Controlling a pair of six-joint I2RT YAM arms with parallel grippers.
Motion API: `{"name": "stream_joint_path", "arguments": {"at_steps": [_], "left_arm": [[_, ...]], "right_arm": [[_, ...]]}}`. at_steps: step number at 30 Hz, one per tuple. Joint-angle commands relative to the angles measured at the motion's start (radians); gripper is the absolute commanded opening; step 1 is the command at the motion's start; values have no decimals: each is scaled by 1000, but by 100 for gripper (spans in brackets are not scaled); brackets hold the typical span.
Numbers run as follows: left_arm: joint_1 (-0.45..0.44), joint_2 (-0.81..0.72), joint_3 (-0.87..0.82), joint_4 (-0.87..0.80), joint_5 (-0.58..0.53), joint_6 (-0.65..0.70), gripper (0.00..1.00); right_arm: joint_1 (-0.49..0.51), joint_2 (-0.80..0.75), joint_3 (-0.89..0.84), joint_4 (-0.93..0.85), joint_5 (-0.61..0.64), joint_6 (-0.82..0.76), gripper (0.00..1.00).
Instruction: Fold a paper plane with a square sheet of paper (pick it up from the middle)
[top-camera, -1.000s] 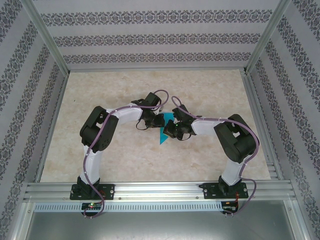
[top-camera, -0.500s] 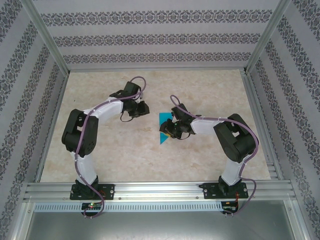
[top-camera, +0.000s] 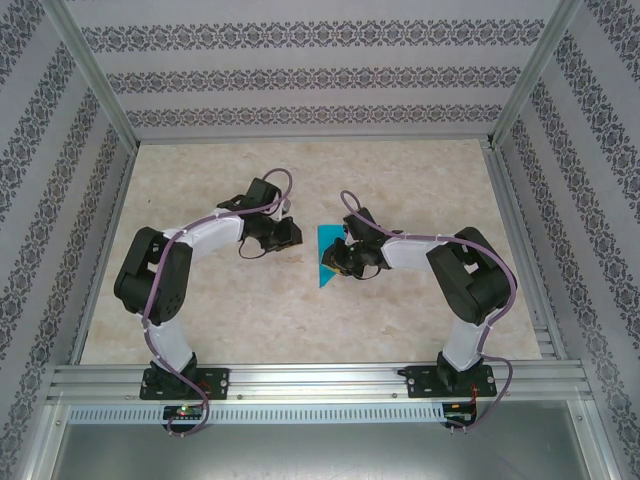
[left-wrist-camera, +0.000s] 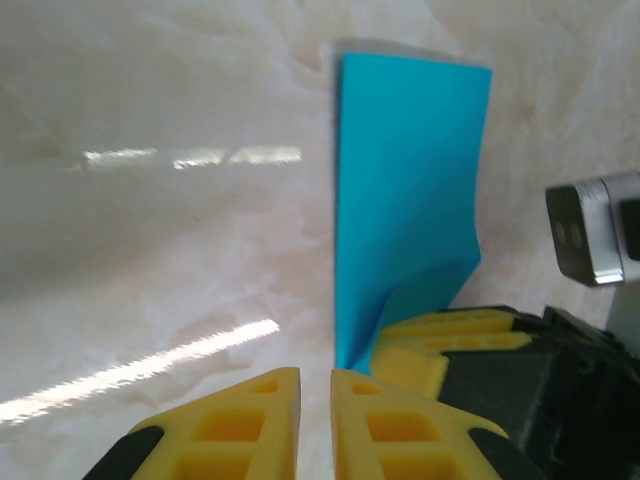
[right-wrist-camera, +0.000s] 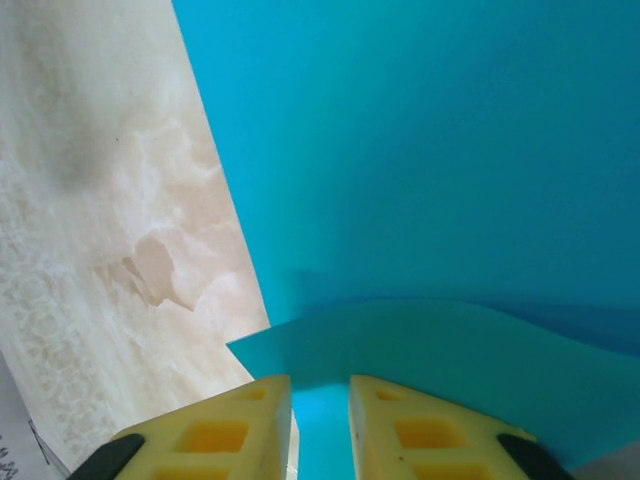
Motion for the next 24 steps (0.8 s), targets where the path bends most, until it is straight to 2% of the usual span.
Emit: {"name": "stream_joint_path", "arguments": {"at_steps": [1, 6, 13, 24], "left_arm": [[-29, -28, -36, 95, 67, -38, 16], [-85, -7, -46, 125, 94, -48, 15], [-134, 54, -15, 140, 94, -42, 15], [-149, 155, 57, 138, 50, -39, 11]], "right_arm": [[-2, 30, -17, -14, 29, -11, 20], [-3, 35, -19, -15, 27, -15, 10], [-5, 40, -21, -14, 23, -18, 2], [-7, 36, -28, 1, 14, -17, 0]]}}
